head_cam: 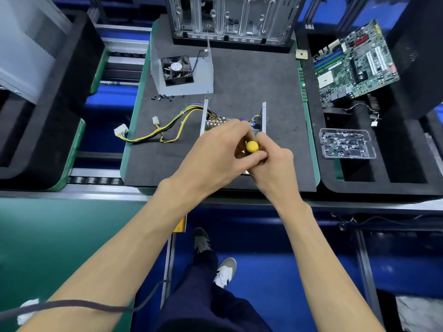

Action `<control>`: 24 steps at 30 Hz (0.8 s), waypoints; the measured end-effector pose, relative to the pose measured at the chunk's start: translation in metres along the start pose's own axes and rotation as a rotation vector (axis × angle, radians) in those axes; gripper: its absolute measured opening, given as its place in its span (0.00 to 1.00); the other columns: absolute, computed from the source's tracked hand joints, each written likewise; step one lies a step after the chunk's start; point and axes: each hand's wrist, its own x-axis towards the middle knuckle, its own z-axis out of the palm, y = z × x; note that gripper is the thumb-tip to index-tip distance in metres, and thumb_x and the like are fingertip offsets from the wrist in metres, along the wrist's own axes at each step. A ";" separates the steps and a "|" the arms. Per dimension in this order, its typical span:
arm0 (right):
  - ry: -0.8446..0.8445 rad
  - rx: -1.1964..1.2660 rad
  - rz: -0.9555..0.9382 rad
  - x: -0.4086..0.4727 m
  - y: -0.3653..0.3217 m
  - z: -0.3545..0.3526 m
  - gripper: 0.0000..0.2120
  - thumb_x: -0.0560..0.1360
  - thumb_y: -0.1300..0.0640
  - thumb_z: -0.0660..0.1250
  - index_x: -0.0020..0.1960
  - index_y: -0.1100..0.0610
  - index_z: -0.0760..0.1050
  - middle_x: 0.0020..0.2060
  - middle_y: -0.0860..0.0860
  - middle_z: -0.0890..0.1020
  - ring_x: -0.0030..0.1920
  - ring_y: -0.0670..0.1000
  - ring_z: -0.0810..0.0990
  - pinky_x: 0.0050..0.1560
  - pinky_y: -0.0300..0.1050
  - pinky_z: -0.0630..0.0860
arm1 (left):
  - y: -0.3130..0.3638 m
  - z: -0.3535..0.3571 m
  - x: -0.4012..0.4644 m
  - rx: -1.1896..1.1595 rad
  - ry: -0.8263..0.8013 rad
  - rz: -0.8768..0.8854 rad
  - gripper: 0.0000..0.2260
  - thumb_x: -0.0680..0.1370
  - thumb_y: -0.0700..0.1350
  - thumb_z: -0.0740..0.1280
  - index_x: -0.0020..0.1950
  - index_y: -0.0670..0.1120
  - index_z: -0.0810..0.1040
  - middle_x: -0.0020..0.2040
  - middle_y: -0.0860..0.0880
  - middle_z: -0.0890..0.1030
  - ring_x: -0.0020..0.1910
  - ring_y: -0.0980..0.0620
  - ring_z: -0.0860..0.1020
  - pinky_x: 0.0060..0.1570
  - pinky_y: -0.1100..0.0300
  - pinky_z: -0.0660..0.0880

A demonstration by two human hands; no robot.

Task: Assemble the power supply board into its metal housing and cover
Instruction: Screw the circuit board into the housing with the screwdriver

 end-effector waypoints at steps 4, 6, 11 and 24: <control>-0.015 0.018 -0.004 -0.003 -0.003 -0.003 0.10 0.72 0.58 0.66 0.52 0.51 0.79 0.29 0.48 0.76 0.32 0.50 0.68 0.33 0.40 0.69 | 0.001 -0.004 0.006 0.011 -0.043 0.065 0.09 0.75 0.43 0.74 0.53 0.42 0.83 0.46 0.48 0.79 0.45 0.50 0.76 0.50 0.53 0.74; -0.049 0.021 -0.029 -0.008 -0.003 -0.005 0.10 0.73 0.57 0.66 0.53 0.55 0.80 0.30 0.50 0.78 0.32 0.49 0.71 0.34 0.38 0.70 | 0.001 -0.008 0.006 0.012 -0.112 0.094 0.11 0.76 0.39 0.72 0.59 0.43 0.84 0.49 0.47 0.79 0.50 0.48 0.77 0.54 0.52 0.74; -0.057 0.027 -0.037 -0.010 -0.003 -0.010 0.05 0.72 0.56 0.67 0.44 0.46 0.75 0.27 0.41 0.75 0.30 0.45 0.70 0.32 0.31 0.65 | 0.007 -0.013 0.007 0.077 -0.189 0.125 0.16 0.77 0.43 0.71 0.65 0.45 0.81 0.53 0.46 0.77 0.53 0.47 0.76 0.56 0.53 0.73; -0.057 0.092 0.004 -0.004 -0.006 -0.012 0.05 0.69 0.47 0.66 0.40 0.46 0.72 0.28 0.41 0.75 0.30 0.46 0.66 0.31 0.35 0.65 | 0.016 -0.012 0.007 0.005 -0.076 0.081 0.10 0.74 0.40 0.74 0.54 0.41 0.81 0.50 0.47 0.80 0.49 0.49 0.77 0.53 0.54 0.74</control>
